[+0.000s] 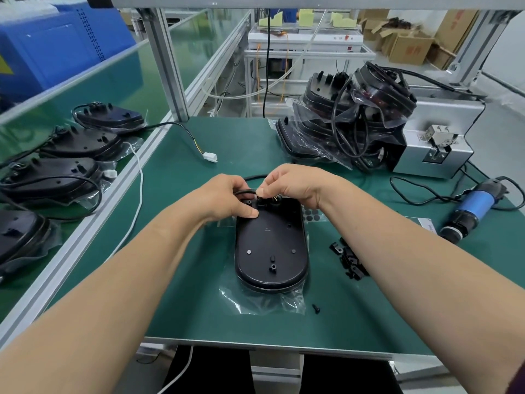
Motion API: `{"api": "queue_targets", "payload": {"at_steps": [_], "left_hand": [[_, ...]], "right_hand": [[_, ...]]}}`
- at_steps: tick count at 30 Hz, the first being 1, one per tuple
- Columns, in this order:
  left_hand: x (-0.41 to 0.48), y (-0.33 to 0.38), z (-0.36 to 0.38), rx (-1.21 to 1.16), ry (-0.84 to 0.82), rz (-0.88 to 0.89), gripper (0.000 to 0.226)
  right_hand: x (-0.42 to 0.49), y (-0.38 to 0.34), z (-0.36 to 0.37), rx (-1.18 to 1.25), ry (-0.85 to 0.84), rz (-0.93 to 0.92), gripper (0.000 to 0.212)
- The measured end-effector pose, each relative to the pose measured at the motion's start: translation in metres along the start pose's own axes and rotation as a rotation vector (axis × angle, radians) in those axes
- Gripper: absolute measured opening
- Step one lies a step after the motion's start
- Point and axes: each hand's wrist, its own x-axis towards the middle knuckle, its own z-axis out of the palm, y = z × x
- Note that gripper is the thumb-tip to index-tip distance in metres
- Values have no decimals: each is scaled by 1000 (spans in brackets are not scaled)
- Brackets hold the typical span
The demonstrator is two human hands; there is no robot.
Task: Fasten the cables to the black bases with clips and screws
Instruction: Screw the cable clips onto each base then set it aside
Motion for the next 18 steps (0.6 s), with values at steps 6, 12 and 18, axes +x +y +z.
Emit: {"api": "queue_targets", "payload": {"at_steps": [6,12,18], "left_hand": [[-3,4,0,-34,-15,-26,29],[-1,2,0,-56,5,-34,23],[1,-1,2,-88,38,-44,19]], "right_hand": [[8,3,-1,21,46,78,18],[13,-2,-3,92,47,209,11],[13,-5,-3,112,27,219,14]]}}
